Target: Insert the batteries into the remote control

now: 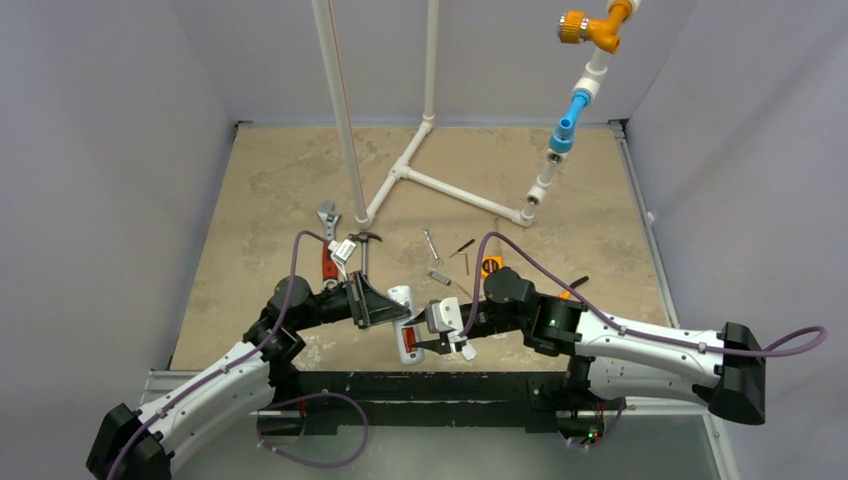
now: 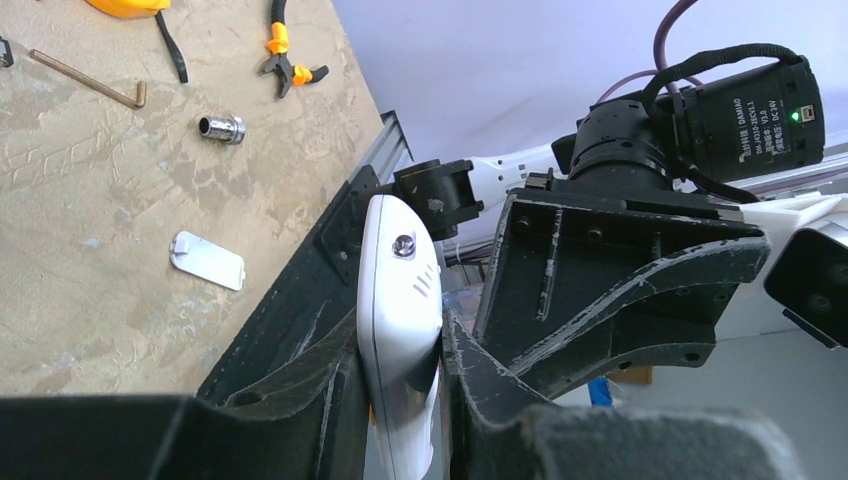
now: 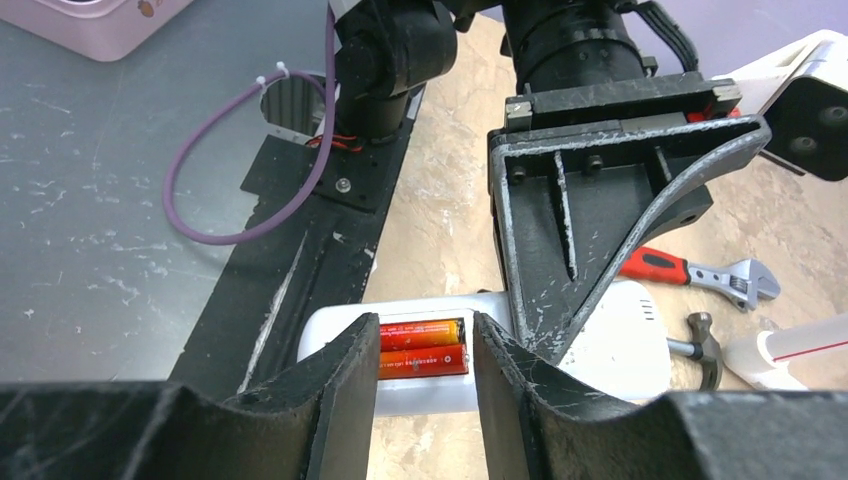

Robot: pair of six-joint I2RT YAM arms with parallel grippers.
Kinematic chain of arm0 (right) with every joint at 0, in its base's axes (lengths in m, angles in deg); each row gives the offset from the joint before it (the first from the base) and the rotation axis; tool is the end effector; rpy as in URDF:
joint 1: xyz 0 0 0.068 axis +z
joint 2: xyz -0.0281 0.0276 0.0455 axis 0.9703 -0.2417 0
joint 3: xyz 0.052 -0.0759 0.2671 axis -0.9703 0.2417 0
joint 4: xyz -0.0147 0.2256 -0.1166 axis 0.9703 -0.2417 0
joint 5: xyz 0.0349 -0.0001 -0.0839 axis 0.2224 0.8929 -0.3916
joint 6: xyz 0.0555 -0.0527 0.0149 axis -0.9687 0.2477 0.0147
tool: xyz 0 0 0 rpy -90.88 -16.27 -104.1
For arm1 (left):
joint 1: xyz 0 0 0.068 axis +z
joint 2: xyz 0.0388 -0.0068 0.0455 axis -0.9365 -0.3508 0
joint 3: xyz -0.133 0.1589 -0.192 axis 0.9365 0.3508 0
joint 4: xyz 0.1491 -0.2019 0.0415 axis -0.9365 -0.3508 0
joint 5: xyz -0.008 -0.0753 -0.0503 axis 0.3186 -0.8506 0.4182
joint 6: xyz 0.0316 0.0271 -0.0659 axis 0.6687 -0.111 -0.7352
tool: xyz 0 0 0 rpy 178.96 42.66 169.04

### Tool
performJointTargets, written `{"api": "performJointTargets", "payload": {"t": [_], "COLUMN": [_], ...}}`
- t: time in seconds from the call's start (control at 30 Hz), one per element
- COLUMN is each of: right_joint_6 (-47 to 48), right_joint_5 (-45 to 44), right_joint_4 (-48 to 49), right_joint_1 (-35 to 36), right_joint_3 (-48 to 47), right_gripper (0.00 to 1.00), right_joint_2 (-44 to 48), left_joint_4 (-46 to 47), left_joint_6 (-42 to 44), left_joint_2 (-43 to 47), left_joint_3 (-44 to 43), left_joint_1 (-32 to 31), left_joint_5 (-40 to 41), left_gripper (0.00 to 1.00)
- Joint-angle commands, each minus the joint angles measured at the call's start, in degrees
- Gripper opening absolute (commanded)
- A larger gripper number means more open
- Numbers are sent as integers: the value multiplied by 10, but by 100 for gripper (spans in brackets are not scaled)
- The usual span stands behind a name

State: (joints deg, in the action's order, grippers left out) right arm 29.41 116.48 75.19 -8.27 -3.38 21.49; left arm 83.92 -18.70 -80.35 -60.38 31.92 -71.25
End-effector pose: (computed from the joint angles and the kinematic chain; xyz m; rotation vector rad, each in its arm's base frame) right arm 0.0623 0.2332 0.2945 -1.5642 1.0488 0.9804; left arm 0.1092 -0.1324 0.2275 0.0448 1.9718 -1.8357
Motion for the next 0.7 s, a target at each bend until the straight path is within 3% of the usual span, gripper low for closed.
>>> {"api": "performJointTargets", "payload": {"t": [0.0,0.27,0.67], "right_joint_6": [11,17,22], "right_joint_5": [-10,-30,-37], "right_joint_4": [11,-3,-9], "right_joint_1": [-2,-2,-3], "right_joint_3": [-1,3,9], "right_gripper": [37,34,18], "right_joint_2": [-8,-9,-5], "left_joint_4": [33,34,41], "left_joint_6": [-5,-4,-5], "left_joint_2": [8,6,-4], "left_joint_3": [-16,-17,-21], "left_joint_1": [0,-1,0], "left_joint_5": [-3,-4,-7], "left_gripper": [0,0,0]}}
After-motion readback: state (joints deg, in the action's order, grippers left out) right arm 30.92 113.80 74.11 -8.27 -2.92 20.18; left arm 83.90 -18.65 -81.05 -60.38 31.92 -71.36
